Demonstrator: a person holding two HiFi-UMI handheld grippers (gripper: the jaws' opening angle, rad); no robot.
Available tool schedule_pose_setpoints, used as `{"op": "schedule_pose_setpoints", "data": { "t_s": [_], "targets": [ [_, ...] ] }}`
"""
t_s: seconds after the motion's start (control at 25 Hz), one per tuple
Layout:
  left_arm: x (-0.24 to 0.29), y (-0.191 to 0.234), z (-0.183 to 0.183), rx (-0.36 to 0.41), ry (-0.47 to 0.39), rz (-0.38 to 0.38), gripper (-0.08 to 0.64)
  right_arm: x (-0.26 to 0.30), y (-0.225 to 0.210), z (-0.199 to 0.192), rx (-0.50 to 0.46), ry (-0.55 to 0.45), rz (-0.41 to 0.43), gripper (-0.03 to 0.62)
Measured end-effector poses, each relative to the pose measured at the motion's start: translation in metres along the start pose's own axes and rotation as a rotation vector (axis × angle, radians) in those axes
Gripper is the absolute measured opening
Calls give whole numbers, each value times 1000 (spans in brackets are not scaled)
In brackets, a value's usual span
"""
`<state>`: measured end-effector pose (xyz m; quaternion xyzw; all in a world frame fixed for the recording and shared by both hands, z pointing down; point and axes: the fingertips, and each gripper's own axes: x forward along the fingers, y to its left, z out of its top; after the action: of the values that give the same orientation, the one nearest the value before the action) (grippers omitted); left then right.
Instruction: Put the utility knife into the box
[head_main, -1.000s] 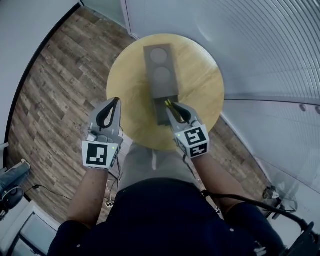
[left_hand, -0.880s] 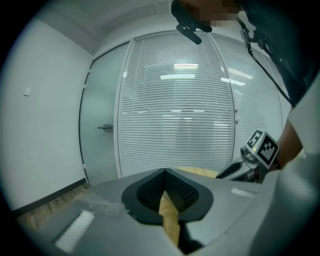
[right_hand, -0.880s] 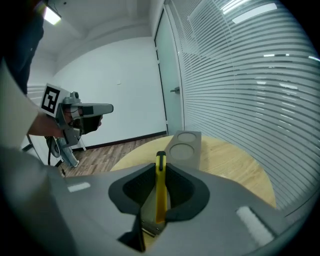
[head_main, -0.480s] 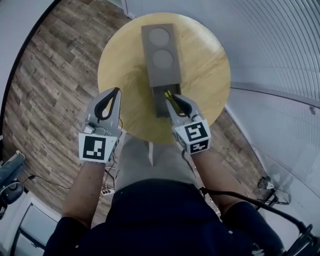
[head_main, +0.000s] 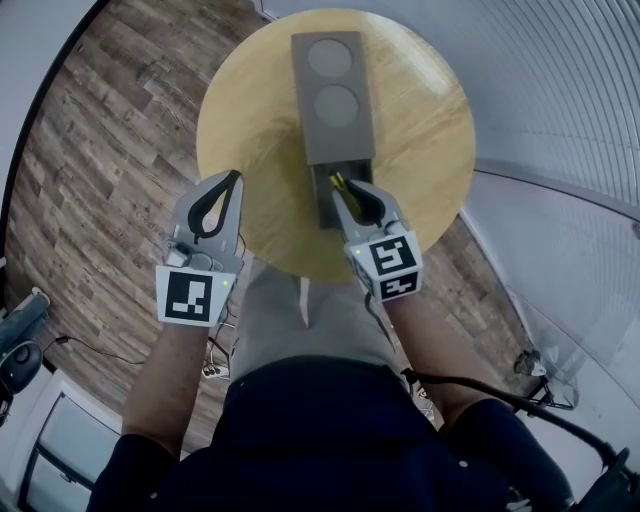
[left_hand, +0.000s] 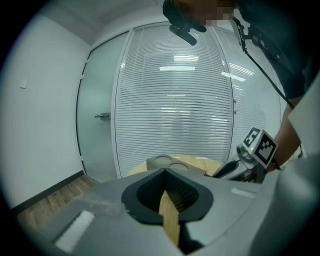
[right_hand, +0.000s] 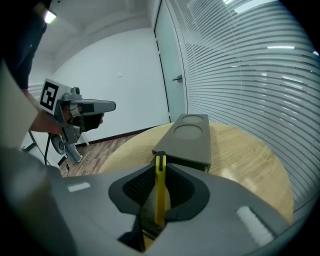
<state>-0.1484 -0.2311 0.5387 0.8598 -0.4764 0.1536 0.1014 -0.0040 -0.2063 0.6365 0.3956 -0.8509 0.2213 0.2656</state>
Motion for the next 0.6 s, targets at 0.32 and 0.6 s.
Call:
{"op": "schedule_pose_setpoints", "data": {
  "t_s": [0.32, 0.6],
  "targets": [
    [-10, -4, -20, -16, 39, -5, 3, 2, 2, 0, -19, 0, 4, 75],
    [-11, -8, 0, 0, 11, -9, 3, -2, 8, 5, -36, 12, 8, 163]
  ]
}}
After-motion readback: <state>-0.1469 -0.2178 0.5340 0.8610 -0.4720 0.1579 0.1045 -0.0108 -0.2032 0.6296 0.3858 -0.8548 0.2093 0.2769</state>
